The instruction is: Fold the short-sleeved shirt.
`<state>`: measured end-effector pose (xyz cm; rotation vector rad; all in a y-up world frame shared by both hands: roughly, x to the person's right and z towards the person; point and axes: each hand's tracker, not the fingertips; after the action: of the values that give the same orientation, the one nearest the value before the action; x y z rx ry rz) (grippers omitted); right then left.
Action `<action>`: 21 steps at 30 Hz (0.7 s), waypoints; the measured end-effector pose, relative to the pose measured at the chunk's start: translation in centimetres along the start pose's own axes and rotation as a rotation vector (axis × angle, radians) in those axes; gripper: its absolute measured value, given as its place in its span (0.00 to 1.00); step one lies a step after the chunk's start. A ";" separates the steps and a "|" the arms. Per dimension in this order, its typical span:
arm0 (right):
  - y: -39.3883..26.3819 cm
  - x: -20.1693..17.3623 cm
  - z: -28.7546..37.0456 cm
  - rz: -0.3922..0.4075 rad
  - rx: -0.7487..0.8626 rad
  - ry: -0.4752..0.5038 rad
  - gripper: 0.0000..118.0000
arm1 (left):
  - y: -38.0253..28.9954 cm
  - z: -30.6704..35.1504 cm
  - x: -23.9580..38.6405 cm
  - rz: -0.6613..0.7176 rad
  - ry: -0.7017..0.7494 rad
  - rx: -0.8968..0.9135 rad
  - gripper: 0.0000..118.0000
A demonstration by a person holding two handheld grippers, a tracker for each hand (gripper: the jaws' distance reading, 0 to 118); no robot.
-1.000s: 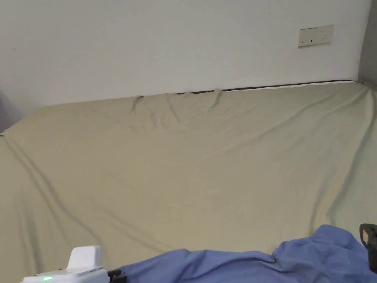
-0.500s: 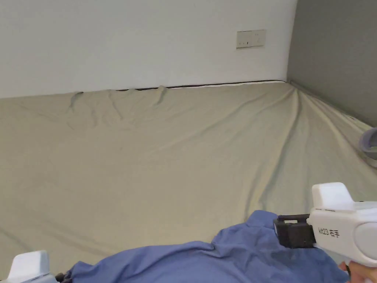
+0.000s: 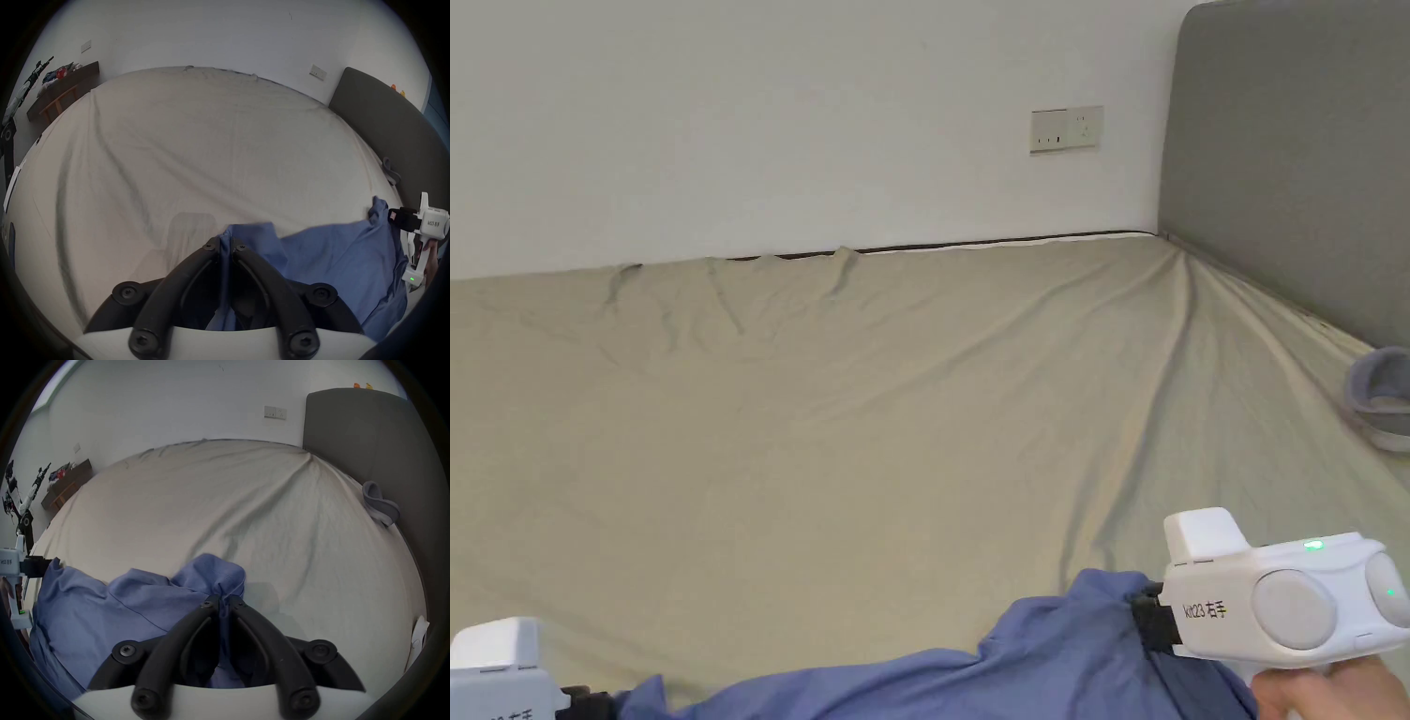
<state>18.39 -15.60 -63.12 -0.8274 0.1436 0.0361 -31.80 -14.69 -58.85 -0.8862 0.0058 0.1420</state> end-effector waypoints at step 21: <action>-4.4 -1.0 19.7 -0.125 0.320 0.161 0.05 | -4.7 17.7 -0.6 0.052 -0.060 0.234 0.03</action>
<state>19.98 -4.06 -46.62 -0.5173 0.2421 -0.1679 -32.80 -4.06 -43.99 -0.6483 -0.0108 0.2118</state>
